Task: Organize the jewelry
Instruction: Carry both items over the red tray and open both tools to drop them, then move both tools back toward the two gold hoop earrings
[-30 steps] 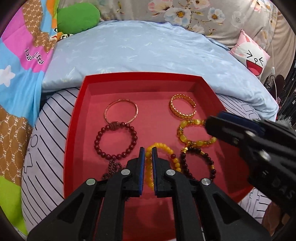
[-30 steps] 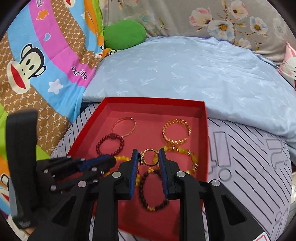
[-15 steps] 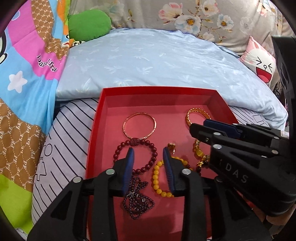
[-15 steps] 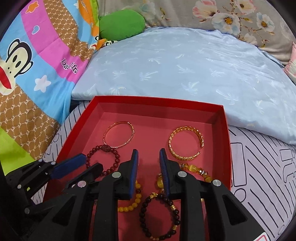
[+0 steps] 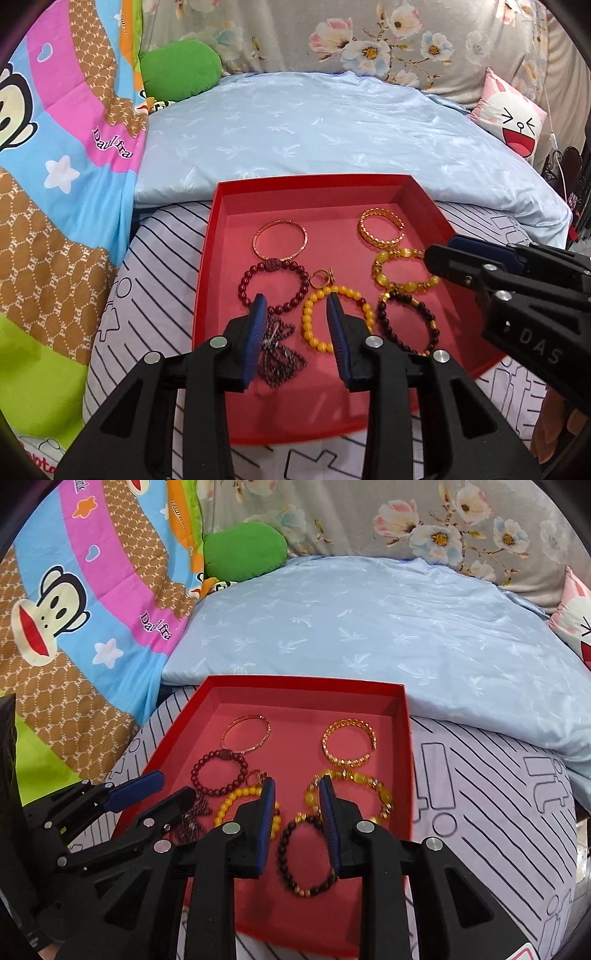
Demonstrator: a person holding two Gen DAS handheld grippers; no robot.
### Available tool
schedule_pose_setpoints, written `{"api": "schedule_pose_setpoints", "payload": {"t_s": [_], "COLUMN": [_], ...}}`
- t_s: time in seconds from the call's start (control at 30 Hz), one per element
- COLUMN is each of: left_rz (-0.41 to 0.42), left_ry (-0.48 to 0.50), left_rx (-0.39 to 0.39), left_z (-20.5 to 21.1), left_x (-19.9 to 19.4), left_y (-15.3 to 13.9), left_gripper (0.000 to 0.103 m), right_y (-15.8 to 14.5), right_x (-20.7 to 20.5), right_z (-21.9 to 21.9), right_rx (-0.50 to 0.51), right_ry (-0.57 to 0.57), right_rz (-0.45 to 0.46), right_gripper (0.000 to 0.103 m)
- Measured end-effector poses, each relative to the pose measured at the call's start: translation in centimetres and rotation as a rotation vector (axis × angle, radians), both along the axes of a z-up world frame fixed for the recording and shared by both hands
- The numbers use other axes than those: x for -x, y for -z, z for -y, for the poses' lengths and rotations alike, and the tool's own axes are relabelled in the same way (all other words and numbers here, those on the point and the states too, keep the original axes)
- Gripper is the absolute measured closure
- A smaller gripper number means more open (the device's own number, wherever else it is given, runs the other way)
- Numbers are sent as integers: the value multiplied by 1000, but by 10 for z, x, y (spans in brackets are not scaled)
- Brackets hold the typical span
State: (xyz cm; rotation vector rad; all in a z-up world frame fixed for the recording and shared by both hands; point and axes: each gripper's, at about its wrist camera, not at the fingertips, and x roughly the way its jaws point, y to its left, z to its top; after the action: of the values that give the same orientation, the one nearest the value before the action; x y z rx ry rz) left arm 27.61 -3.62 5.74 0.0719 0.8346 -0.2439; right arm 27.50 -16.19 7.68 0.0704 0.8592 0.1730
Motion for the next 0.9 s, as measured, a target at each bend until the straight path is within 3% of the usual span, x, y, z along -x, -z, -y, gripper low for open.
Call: {"api": "schedule_pose_setpoints", "payload": {"t_s": [0.43, 0.6, 0.9], "left_rz": [25, 20, -28], "left_ry": [17, 25, 30], "left_rx": [21, 16, 27], "left_z": [-3, 0, 4], "left_x": [75, 104, 152], "left_y": [-17, -11, 11], "left_gripper": [71, 71, 71], "right_y": [-6, 2, 38], "right_x": [96, 133, 188], "right_z": [7, 8, 23], "right_rx": [28, 65, 25], "right_ry": [16, 19, 72], "right_rz": [32, 25, -48], "right_gripper": [78, 78, 78]}}
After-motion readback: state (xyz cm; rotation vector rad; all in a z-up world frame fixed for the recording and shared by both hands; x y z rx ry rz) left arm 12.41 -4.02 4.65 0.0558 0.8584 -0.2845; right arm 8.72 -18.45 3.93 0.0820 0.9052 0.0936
